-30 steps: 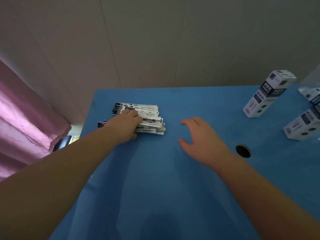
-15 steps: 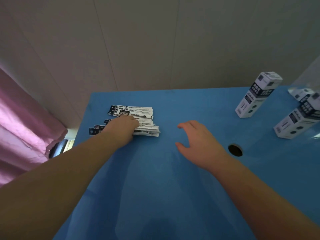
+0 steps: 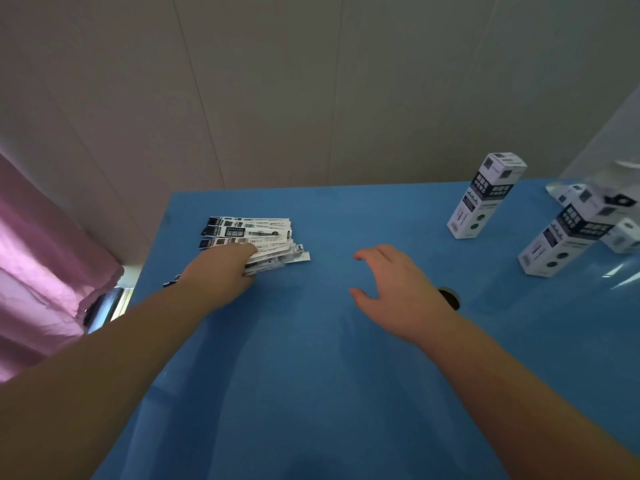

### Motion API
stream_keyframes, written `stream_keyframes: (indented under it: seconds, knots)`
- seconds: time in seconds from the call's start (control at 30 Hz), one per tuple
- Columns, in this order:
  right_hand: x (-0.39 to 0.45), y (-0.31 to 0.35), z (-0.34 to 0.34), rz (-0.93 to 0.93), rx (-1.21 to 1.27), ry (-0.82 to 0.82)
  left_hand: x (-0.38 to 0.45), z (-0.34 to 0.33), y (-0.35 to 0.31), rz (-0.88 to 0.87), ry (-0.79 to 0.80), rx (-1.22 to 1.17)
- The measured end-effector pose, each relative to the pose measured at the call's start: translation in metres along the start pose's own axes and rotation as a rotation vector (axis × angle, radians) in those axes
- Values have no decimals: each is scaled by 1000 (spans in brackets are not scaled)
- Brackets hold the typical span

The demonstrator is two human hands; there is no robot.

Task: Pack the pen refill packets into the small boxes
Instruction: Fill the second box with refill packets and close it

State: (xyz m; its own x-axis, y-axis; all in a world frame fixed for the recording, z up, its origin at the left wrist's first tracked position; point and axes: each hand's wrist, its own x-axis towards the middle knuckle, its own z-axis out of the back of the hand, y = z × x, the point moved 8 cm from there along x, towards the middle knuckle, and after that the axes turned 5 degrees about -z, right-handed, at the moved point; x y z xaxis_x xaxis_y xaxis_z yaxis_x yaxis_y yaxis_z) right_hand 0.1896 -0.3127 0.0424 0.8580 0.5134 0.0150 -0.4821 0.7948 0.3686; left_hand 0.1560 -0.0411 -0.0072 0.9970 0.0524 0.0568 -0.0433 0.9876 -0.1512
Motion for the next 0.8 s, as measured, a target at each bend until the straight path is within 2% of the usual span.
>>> stream_keyframes:
  seconds: [0.37, 0.6, 0.8]
  knots:
    - [-20, -32, 21, -69, -32, 16, -14, 1, -39, 77, -38, -218]
    - [-39, -67, 48, -119, -41, -14, -14, 2, -95, 66, -36, -428]
    - [-45, -105, 76, -93, -17, -58, -11, 0, -156, 91, -2, -441]
